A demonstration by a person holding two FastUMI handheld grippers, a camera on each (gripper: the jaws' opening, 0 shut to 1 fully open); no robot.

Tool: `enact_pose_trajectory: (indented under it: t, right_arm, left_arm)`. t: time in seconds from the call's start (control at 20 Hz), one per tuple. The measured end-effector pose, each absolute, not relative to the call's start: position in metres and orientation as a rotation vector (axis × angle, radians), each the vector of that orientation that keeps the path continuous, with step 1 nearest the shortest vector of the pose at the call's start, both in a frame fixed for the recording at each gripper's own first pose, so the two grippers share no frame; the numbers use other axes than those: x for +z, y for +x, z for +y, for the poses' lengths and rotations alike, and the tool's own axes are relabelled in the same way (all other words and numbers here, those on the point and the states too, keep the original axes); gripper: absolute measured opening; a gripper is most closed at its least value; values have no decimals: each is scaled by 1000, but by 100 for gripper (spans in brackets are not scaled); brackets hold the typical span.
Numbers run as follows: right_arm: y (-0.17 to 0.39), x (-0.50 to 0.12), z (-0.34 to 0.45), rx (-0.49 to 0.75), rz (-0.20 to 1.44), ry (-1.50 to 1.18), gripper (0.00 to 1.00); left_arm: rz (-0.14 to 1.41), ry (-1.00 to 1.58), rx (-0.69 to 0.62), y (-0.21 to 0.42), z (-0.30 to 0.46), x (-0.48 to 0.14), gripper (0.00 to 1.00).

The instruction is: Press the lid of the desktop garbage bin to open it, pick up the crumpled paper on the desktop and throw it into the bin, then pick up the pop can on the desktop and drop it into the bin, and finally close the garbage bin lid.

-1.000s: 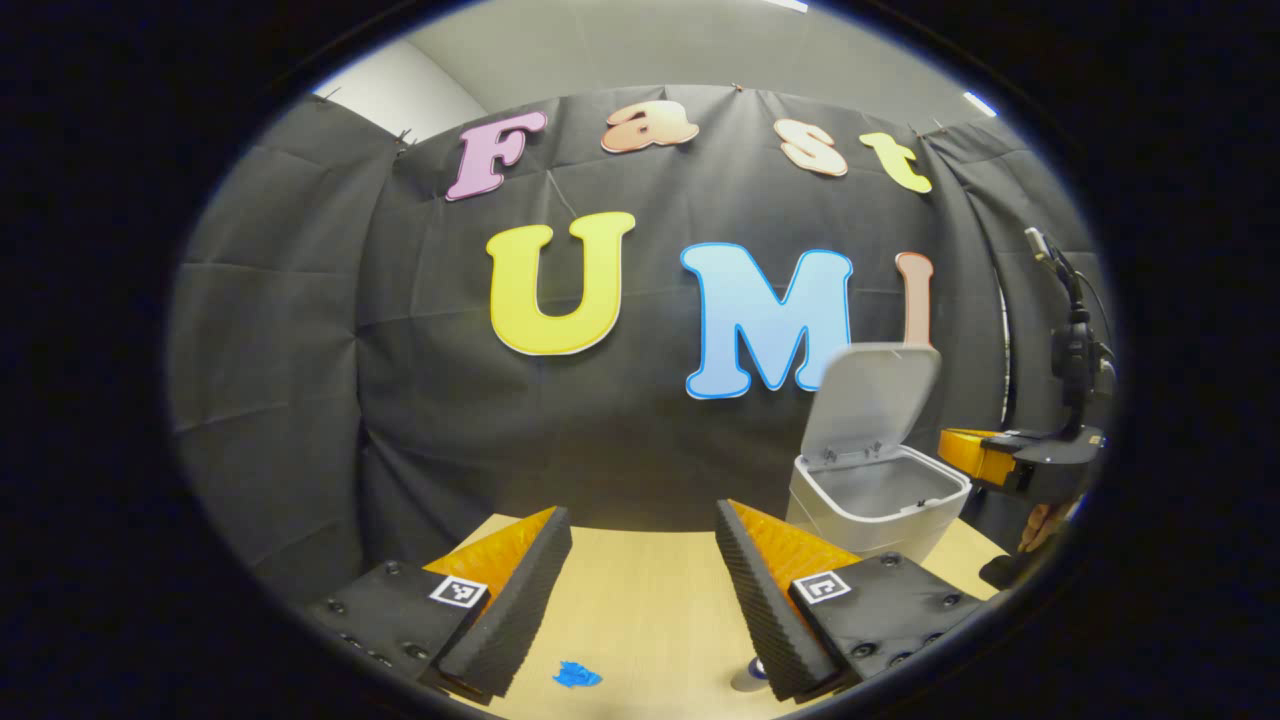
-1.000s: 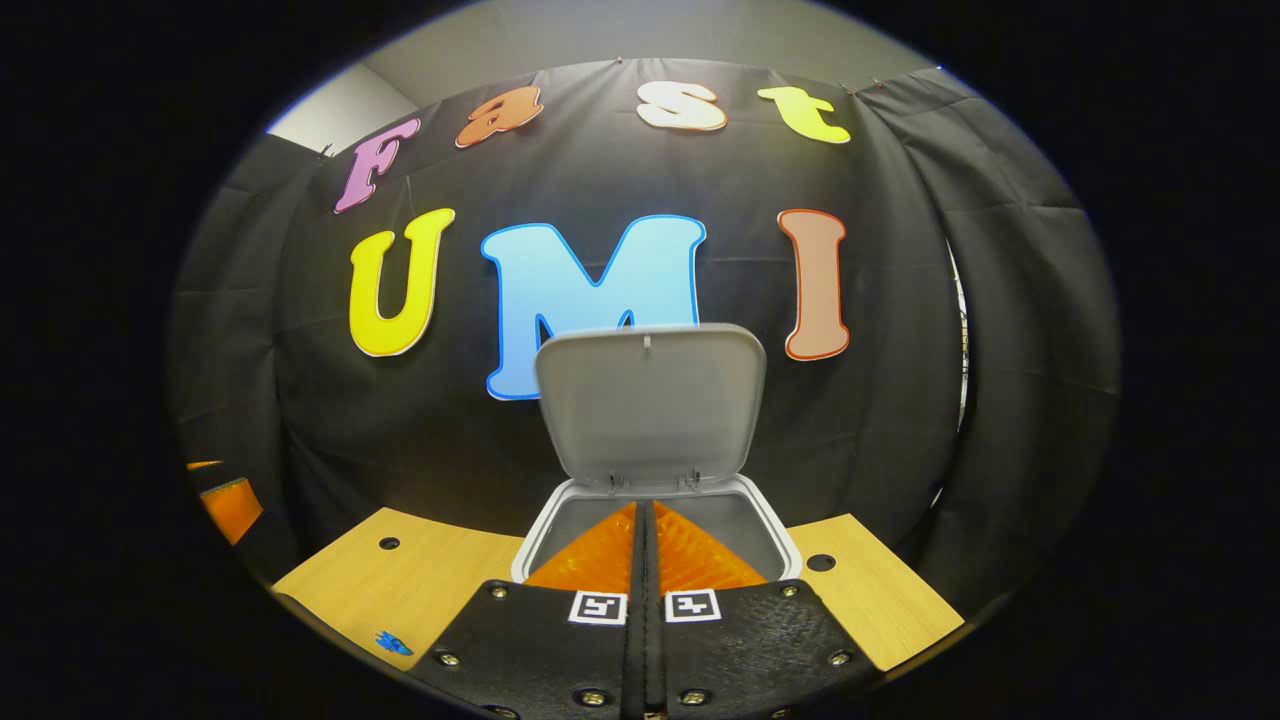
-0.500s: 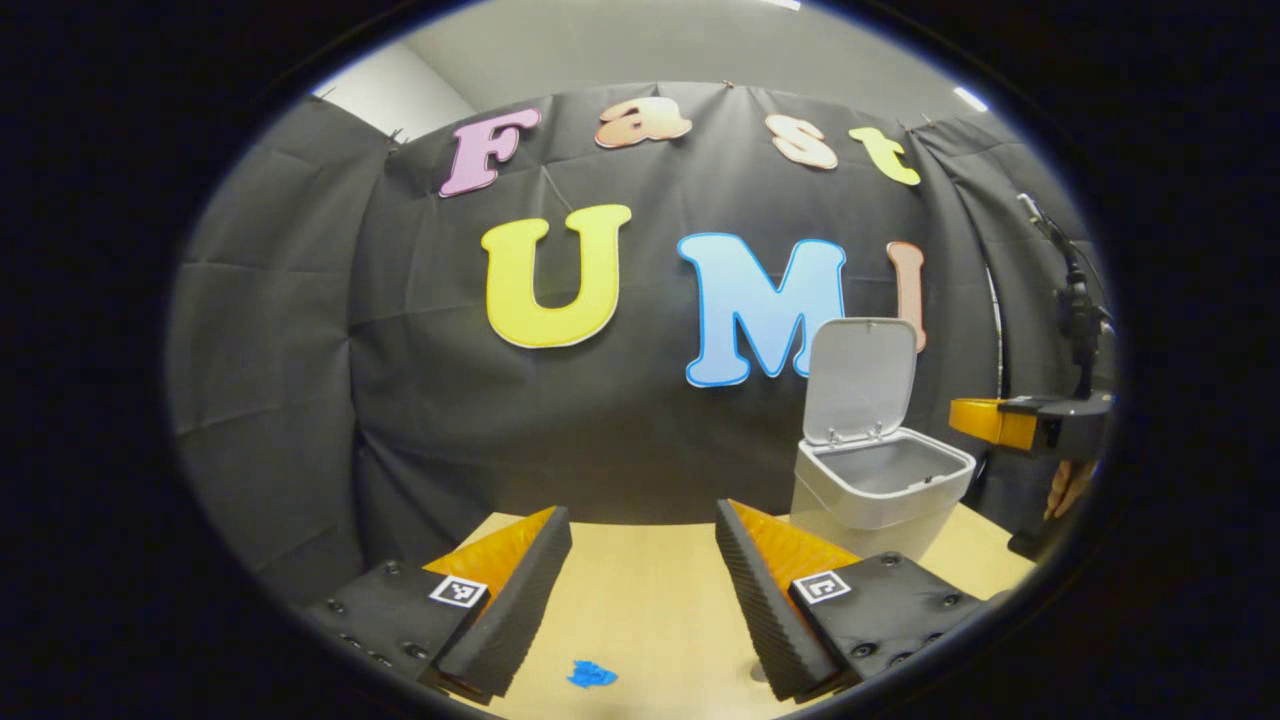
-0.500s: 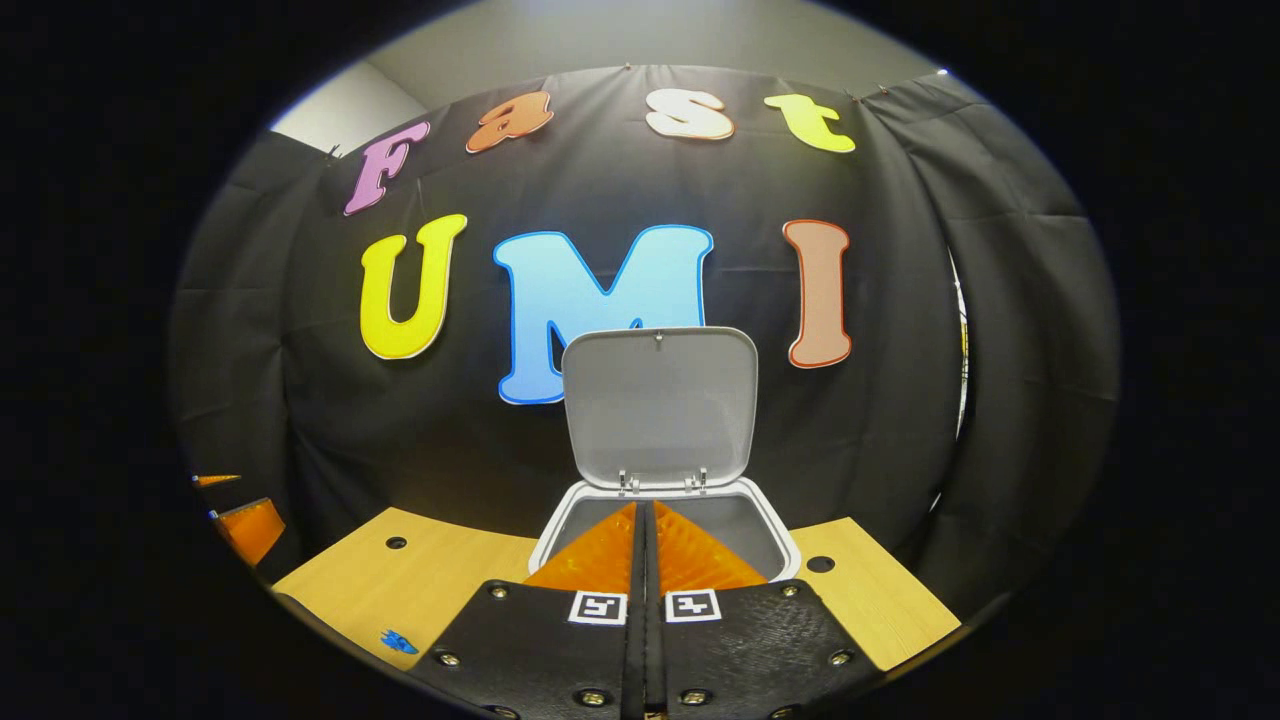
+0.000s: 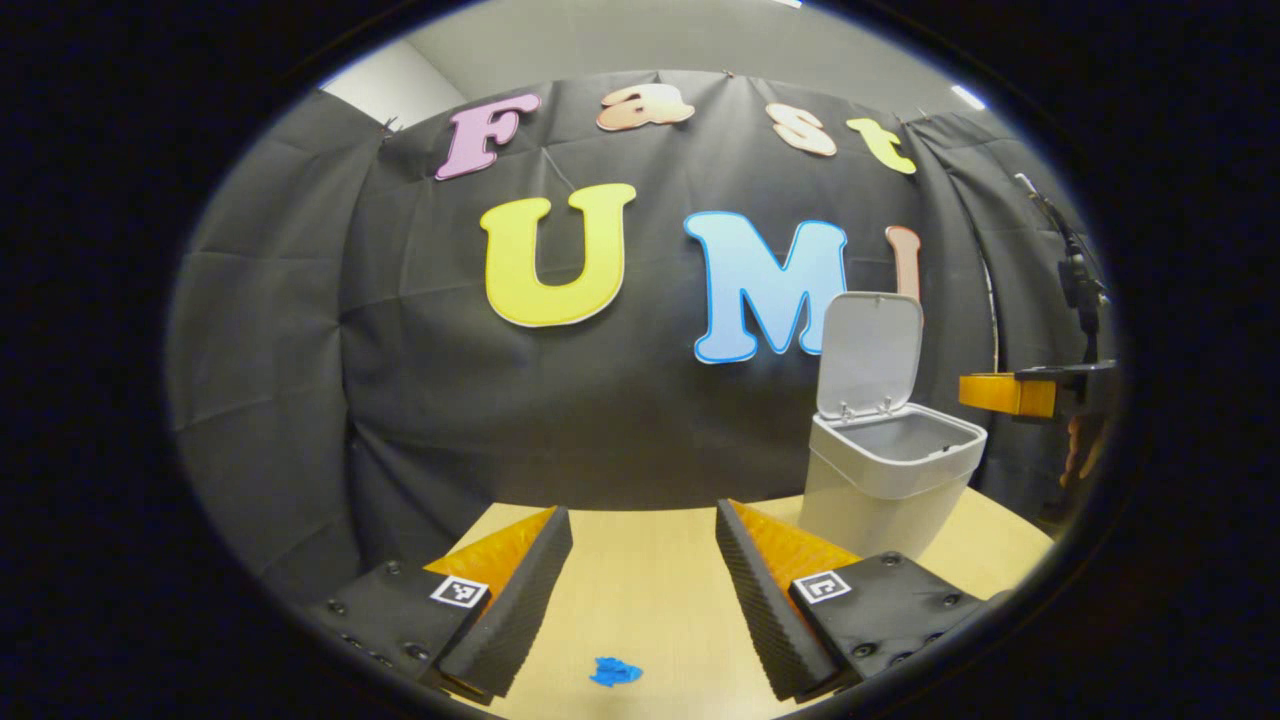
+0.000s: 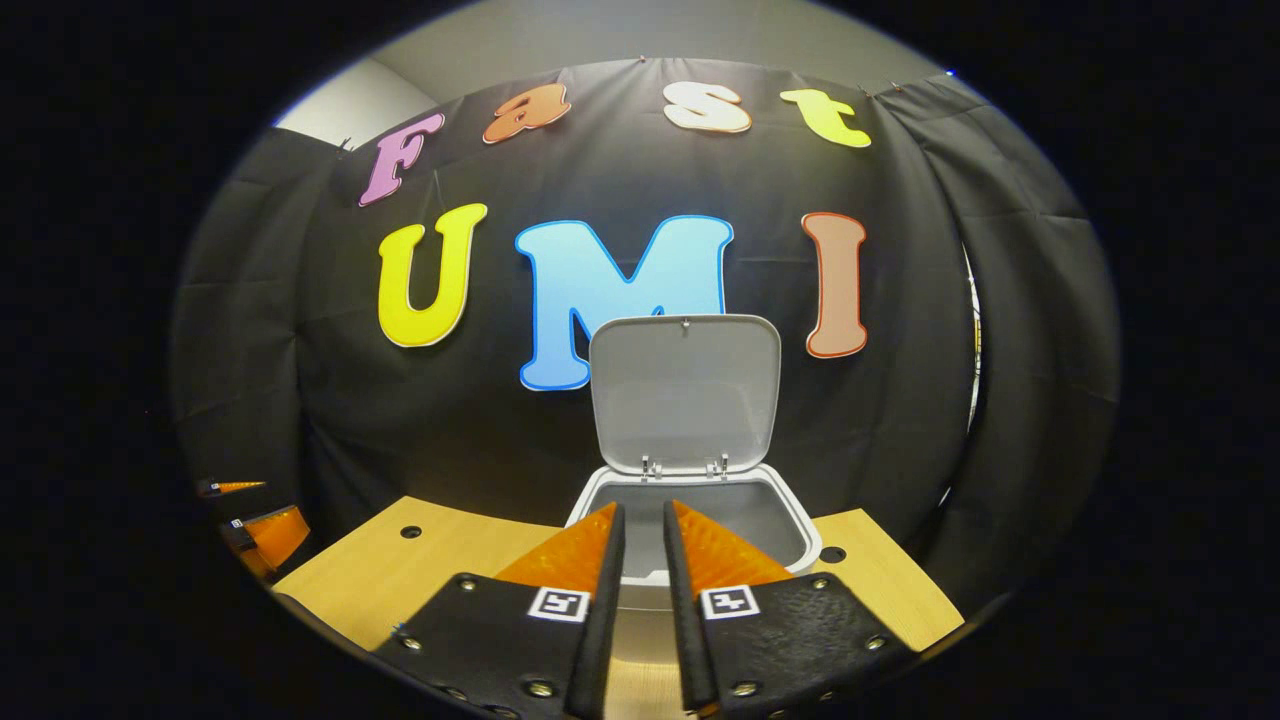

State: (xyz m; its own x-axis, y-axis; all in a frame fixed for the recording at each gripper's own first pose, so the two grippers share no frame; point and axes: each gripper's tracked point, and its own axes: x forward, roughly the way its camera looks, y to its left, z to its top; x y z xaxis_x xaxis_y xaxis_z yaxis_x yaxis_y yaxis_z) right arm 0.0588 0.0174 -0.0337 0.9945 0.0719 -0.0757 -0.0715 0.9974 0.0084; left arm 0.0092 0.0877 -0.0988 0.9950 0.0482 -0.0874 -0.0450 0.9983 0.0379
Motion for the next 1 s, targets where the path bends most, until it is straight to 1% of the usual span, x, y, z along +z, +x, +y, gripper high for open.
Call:
enact_pose_trajectory:
  t: [0.05, 0.1, 0.2, 0.25, 1.0]
  right_arm:
    - [57, -34, 18, 66, 75, 3, 39]
    - [57, -35, 19, 65, 74, 1, 41]
    - [53, -31, 23, 66, 71, 2, 47]
    - [53, -32, 24, 62, 71, 2, 57]
    - [34, -41, 17, 16, 127, -74, 57]
  left_arm:
    - [94, 30, 47, 10, 90, -103, 95]
    - [100, 27, 49, 10, 91, -109, 94]
    - [116, 24, 51, 12, 95, -123, 96]
    - [129, 23, 50, 13, 97, -132, 95]
    - [327, -38, 65, 26, 122, -291, 95]
